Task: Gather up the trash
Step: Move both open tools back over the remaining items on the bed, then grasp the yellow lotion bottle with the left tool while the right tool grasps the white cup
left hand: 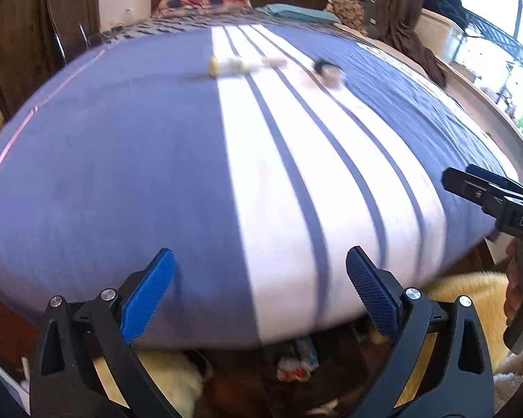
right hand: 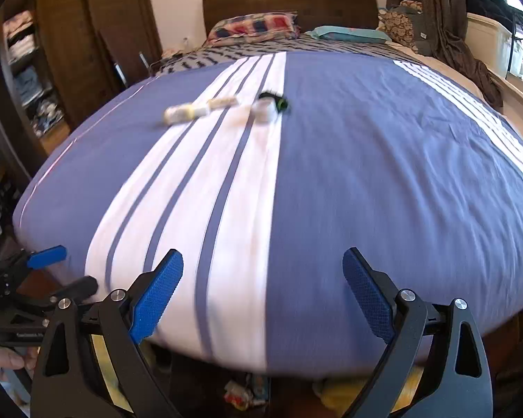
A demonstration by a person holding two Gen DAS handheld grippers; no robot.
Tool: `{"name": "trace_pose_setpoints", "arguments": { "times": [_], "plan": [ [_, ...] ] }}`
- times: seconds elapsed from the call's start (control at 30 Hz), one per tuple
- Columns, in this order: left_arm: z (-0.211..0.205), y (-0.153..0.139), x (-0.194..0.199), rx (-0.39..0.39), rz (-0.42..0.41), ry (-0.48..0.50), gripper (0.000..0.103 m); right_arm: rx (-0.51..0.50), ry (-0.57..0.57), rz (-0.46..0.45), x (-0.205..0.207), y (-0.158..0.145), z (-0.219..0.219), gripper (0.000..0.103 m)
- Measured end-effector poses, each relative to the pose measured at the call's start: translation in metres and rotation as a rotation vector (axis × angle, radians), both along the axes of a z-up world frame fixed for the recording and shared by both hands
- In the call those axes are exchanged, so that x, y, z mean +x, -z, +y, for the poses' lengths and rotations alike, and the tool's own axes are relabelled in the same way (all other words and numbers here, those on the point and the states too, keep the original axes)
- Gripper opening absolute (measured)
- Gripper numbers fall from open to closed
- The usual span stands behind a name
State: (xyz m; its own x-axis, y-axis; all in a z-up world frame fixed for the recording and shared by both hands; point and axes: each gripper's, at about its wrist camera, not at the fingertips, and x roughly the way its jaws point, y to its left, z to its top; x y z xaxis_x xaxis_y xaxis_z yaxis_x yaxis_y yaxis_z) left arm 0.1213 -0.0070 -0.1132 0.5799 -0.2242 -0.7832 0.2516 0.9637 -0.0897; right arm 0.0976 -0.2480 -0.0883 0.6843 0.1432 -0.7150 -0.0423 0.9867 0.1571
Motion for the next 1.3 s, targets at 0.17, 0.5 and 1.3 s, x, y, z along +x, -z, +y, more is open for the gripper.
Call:
{"name": "trace_pose_setpoints", "arguments": {
  "times": [0.17, 0.5, 1.3],
  "plan": [
    [0.005, -0.008, 0.062, 0.03, -0.015, -0.05, 0.094, -0.009, 0.008, 0.017, 0.056, -0.002, -0.002, 0.093],
    [0.008, 0.0, 0.176, 0.03, -0.003, -0.1, 0.094, 0.009, 0.016, 0.079, 0.156, 0.02, 0.005, 0.085],
    [-0.049, 0.017, 0.296, 0.071, 0.004, 0.076, 0.068, -0.064, 0.013, 0.093, 0.218, 0.028, 0.025, 0.034]
  ]
}}
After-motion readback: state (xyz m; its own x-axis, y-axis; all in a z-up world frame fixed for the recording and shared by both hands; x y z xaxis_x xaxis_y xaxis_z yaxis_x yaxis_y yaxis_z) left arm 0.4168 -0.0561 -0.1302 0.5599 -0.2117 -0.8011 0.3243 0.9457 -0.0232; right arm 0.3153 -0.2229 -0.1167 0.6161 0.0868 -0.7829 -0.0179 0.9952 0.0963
